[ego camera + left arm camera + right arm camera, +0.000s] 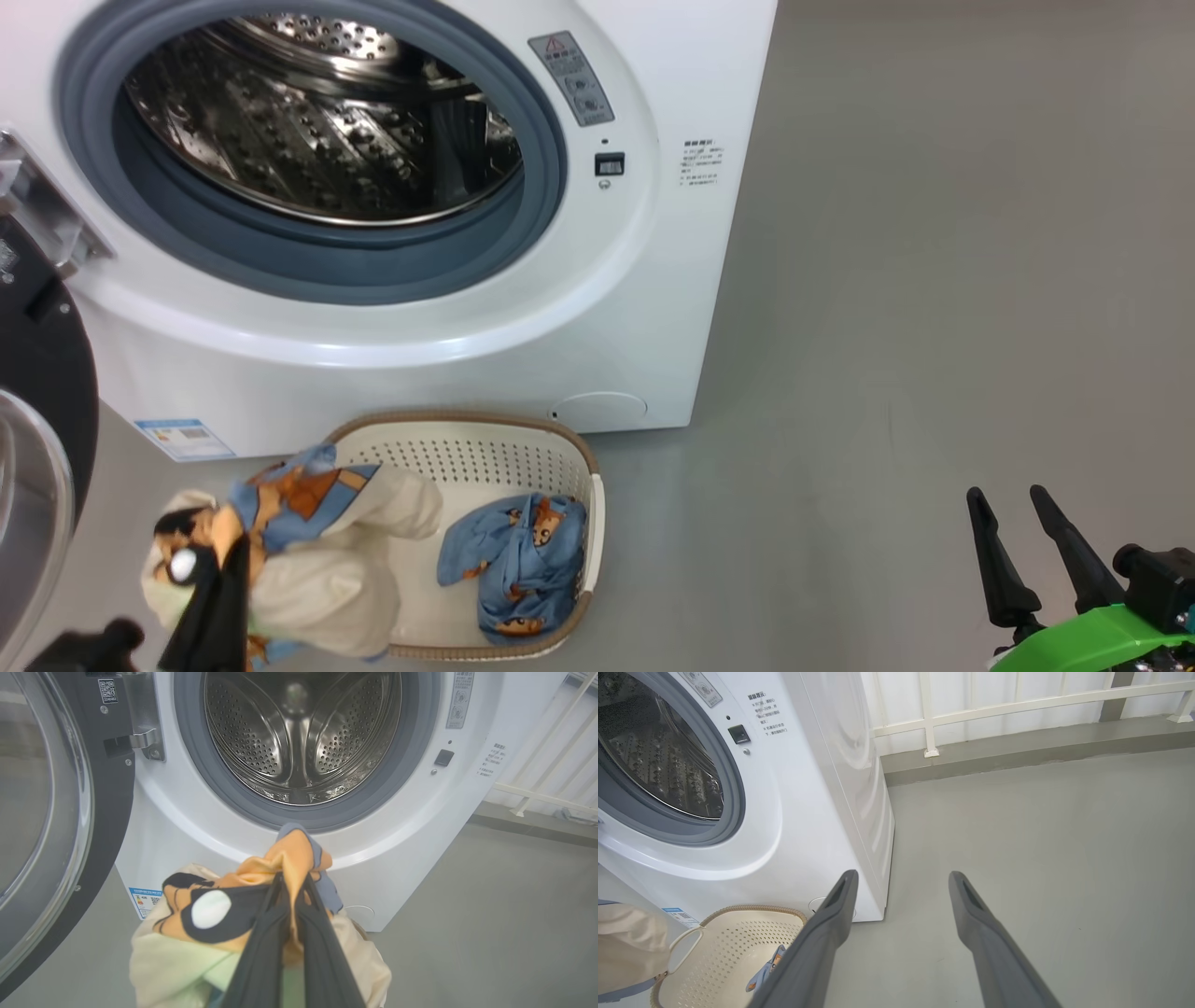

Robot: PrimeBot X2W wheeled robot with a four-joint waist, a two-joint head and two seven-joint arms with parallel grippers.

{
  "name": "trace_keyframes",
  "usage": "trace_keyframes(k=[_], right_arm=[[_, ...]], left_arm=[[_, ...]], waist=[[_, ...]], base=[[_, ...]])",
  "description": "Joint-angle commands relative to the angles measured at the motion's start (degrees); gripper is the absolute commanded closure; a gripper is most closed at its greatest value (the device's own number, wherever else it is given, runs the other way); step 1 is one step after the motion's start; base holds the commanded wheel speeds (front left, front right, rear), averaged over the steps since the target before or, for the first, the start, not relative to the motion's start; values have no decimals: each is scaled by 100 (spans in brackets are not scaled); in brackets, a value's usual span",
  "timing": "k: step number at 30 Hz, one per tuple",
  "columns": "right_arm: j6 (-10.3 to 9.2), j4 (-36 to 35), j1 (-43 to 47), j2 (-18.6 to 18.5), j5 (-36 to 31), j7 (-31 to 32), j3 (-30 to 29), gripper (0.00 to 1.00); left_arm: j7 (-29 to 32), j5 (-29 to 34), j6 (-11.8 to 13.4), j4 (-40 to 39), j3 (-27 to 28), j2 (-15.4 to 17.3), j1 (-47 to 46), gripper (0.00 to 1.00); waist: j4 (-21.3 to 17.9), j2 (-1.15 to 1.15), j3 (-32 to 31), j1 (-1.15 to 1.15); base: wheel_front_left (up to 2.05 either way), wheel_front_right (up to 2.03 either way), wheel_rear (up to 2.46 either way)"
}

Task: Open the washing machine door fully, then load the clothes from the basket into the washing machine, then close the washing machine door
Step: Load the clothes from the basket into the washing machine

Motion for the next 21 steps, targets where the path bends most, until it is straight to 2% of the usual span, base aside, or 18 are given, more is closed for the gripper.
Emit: trace_keyframes(k=[1,6,13,21], right_arm=[[9,-168,-70,-52,1,-27,85,0],[9,-208,-156,27,-22,-27,94,0],[9,-251,-402,173,-80,-27,150,0],[9,-305,-745,362,-127,-27,240,0]], left_arm=[[-38,1,-8,-151,166,161,-426,100],[-38,-62,-8,-105,157,247,-934,100],[-38,-146,-8,86,91,506,-2161,100],[-38,-303,-8,920,-74,848,-3765,100]], waist=[[-7,0,104,0],[-35,0,326,0],[-177,0,811,0],[-440,0,1368,0]], base=[[0,0,0],[0,0,0],[0,0,0],[0,0,0]])
